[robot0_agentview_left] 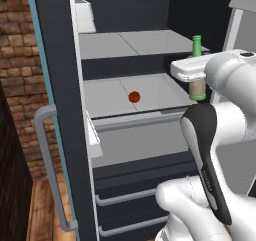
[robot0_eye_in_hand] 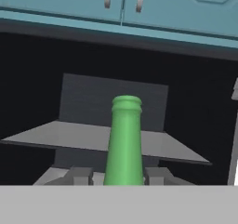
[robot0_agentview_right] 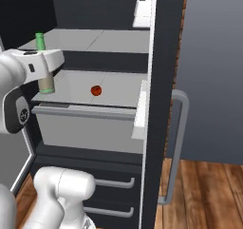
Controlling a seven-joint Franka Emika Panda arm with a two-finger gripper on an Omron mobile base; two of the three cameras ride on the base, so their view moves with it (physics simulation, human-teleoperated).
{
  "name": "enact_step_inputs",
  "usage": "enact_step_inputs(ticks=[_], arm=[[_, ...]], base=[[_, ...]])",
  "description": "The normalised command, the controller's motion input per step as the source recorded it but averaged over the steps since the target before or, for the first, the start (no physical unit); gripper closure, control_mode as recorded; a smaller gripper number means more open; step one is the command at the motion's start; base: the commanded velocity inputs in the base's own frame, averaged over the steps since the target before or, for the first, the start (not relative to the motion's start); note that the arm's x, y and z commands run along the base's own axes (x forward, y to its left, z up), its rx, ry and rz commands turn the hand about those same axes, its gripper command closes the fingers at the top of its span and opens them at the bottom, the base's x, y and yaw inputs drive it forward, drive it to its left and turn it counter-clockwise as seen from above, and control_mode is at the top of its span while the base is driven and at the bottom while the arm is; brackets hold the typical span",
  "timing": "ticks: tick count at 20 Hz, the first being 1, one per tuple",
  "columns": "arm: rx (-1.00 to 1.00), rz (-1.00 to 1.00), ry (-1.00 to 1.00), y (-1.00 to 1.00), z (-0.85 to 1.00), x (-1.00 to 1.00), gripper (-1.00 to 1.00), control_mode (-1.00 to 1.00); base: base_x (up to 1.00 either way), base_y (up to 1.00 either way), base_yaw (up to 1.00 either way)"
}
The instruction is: Place the beer on the top shelf of the fridge to keep it out of children's reach, and place the broccoli and tomato on lower shelves for easy access.
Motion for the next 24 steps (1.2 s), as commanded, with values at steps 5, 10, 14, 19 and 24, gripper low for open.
enact_step_inputs(ticks=[5, 10, 14, 19, 24], arm=[[0.00, 0.03, 0.00, 0.00, 0.38, 0.21, 1.00, -1.00], [0.00, 0.02, 0.00, 0.00, 0.15, 0.29, 1.00, -1.00], [0.01, 0.00, 0.00, 0.00, 0.00, 0.51, 1.00, -1.00], [0.03, 0.00, 0.00, 0.00, 0.00, 0.56, 1.00, -1.00], [0.05, 0.00, 0.00, 0.00, 0.00, 0.49, 1.00, -1.00]], base=[[0.00, 0.00, 0.00], [0.00, 0.00, 0.00], [0.00, 0.00, 0.00], [0.00, 0.00, 0.00], [0.00, 0.00, 0.00]])
